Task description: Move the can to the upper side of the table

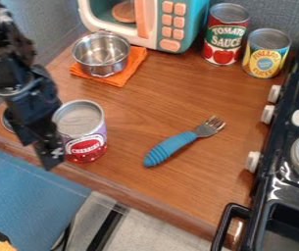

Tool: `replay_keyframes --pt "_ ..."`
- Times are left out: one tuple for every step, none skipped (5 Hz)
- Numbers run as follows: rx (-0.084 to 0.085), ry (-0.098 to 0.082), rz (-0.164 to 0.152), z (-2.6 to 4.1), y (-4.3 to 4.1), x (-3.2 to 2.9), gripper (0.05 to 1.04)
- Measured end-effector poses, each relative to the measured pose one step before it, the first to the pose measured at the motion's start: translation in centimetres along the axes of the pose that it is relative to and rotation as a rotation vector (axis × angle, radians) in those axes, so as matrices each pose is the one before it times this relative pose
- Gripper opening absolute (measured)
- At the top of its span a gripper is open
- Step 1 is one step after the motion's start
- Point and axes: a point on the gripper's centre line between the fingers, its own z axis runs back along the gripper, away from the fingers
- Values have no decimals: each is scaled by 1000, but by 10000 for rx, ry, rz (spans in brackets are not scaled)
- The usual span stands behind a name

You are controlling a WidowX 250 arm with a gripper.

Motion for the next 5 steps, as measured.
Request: replay_keyframes --pt "149 185 232 -1073 -276 2010 1000" --pt "436 79 -23 -1272 -153 2385 1000" --pt "404 -50 201 -633 450 1725 1000" --pt "-38 -63 -56 -114 -645 2113 1000" --pt "-141 -105 267 552 -377 2439 1000"
